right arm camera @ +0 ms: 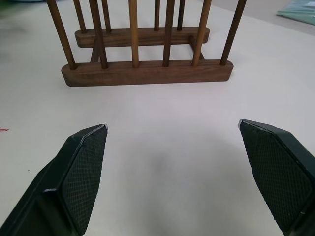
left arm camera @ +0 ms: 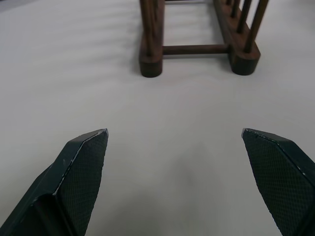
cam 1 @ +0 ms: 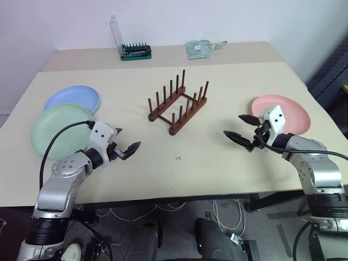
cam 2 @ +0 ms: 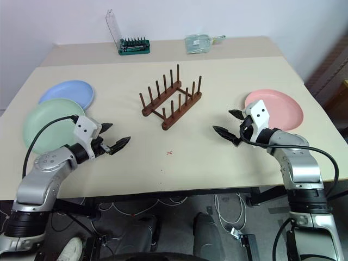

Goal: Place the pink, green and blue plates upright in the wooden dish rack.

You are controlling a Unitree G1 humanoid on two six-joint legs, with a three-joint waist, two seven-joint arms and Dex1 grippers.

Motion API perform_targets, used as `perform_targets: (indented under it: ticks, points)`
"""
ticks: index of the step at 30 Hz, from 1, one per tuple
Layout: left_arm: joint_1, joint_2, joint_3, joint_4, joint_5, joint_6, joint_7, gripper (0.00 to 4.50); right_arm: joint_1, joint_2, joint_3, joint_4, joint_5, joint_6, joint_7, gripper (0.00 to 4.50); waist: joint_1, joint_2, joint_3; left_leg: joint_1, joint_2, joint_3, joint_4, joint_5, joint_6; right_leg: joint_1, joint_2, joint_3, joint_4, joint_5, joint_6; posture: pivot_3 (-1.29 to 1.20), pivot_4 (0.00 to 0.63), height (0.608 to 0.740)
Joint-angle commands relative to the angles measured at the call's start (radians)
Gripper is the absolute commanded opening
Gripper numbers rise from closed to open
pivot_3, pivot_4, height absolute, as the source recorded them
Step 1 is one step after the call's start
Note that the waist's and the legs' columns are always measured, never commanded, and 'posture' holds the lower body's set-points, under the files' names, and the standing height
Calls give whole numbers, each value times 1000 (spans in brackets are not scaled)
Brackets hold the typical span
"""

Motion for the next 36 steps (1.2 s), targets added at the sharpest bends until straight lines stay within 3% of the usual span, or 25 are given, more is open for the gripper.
perform_targets:
  ticks: [1, 13, 18, 25, 36]
  points:
    - [-9, 0, 4, -27, -1, -9, 6, 4500, -29, -10, -17, -25, 4, -26, 4, 4364, 0, 0, 0, 0, 0, 0, 0, 0, 0, 0, 0, 0, 0, 0, 0, 0, 150, 740]
    - [24, 0, -8, -56, 2, -9, 13, 4500, -41, 34, 26, -32, 2, -37, 0, 4364, 0, 0, 0, 0, 0, 0, 0, 0, 0, 0, 0, 0, 0, 0, 0, 0, 150, 740]
    - [3, -23, -76, -26, 4, 3, -10, 4500, -6, 77, 48, -80, 9, -22, -24, 4364, 2, 0, 0, 0, 0, 0, 0, 0, 0, 0, 0, 0, 0, 0, 0, 0, 150, 740]
    - [-129, -125, -255, 151, 128, -48, 26, 4500, 88, 83, 35, -228, 37, 46, -71, 4364, 3, 0, -1, 0, -1, 0, 1, 0, 0, 0, 0, 0, 0, 0, 0, 0, 150, 740]
    - [-344, -375, -273, 484, 187, -138, 147, 4500, 136, 94, 35, -318, 44, 86, -132, 4364, 4, 0, -1, 0, -1, -1, 1, 0, 0, 1, -1, 0, 0, 0, 1, 0, 150, 740]
